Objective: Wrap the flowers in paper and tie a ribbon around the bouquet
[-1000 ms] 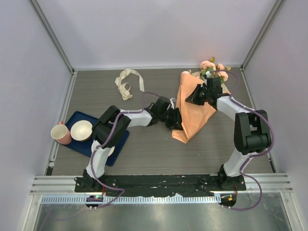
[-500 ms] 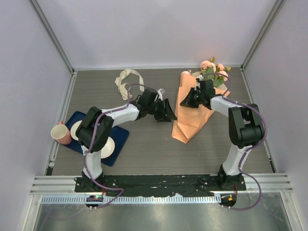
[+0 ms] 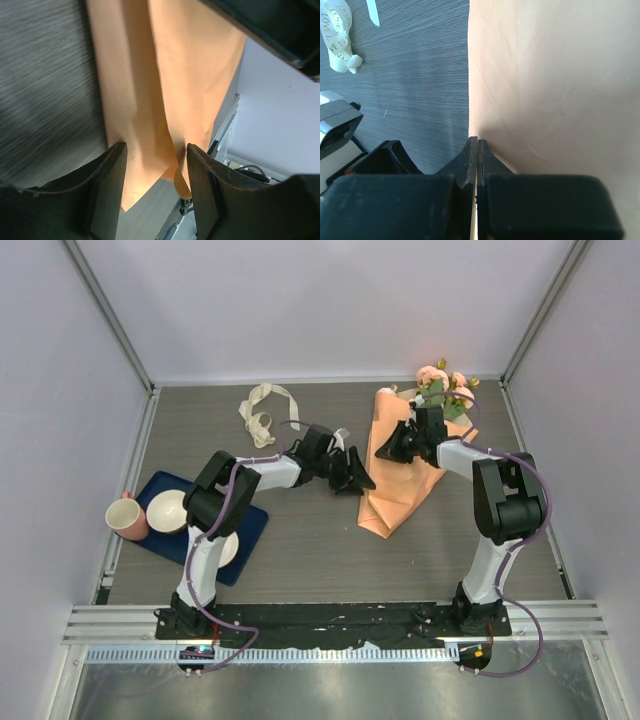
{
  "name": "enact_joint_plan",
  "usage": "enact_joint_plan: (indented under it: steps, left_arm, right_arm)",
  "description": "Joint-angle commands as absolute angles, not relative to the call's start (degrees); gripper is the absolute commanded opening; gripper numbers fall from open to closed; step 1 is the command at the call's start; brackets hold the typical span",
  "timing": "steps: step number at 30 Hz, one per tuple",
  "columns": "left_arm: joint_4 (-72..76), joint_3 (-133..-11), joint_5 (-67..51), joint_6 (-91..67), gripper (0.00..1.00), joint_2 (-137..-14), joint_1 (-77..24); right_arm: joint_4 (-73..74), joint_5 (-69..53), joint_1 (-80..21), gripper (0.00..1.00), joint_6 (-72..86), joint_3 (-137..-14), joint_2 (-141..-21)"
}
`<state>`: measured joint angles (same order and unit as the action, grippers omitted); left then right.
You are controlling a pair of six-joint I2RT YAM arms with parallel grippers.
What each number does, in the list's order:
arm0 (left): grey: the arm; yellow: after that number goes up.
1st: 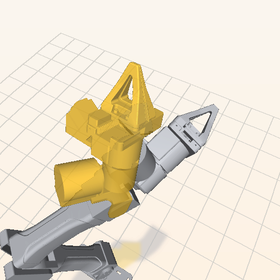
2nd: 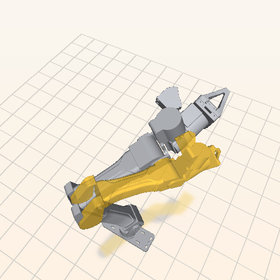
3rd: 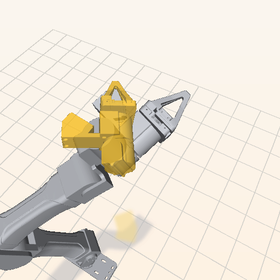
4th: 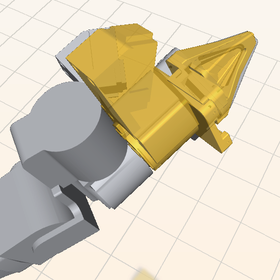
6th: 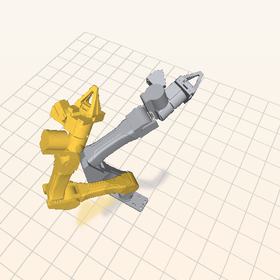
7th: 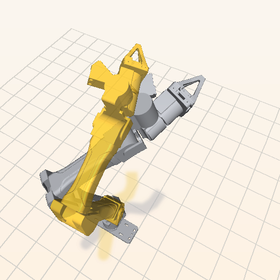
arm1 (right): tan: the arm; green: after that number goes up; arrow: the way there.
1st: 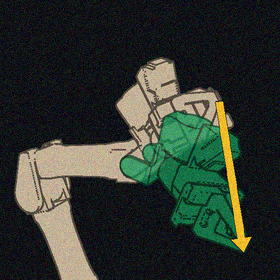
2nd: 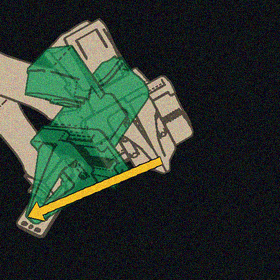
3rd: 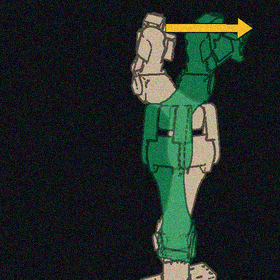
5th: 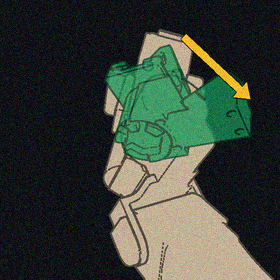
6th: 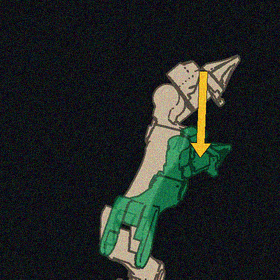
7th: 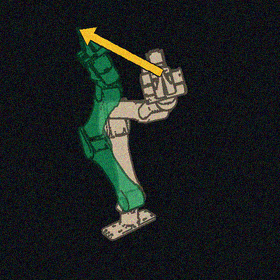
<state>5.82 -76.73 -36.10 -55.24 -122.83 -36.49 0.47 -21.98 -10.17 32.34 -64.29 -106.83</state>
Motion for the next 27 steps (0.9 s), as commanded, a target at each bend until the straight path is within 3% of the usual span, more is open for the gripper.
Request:
enact_joint_plan:
  steps: [1, 3, 10, 15, 21, 27]
  left_arm:
    - [13.54, -78.22, -39.46, -58.35, 0.50, -122.69, -37.18]
    - [15.37, -78.40, -39.99, -59.85, 0.44, -124.01, -37.18]
    - [18.28, -77.26, -39.11, -61.35, 0.03, -125.16, -36.65]
    - [14.77, -77.52, -37.62, -56.71, 0.00, -125.77, -35.51]
    - [13.27, -76.99, -36.83, -55.02, 0.00, -126.65, -34.63]
    - [12.39, -77.87, -37.00, -53.18, 0.00, -128.14, -34.37]
  right_arm:
    - [-1.67, -21.36, -10.55, 0.01, 32.70, -66.27, -106.17]
    - [-1.32, -21.10, -10.72, 0.01, 32.52, -66.18, -105.91]
    - [2.89, -20.30, -10.90, 0.01, 31.29, -67.41, -104.77]
    - [7.12, -23.19, -11.07, 0.03, 30.32, -65.32, -100.73]
    - [4.75, -30.93, -11.25, 0.19, 30.85, -55.21, -94.05]
    - [2.73, -30.85, -12.65, 0.21, 29.53, -47.82, -87.81]
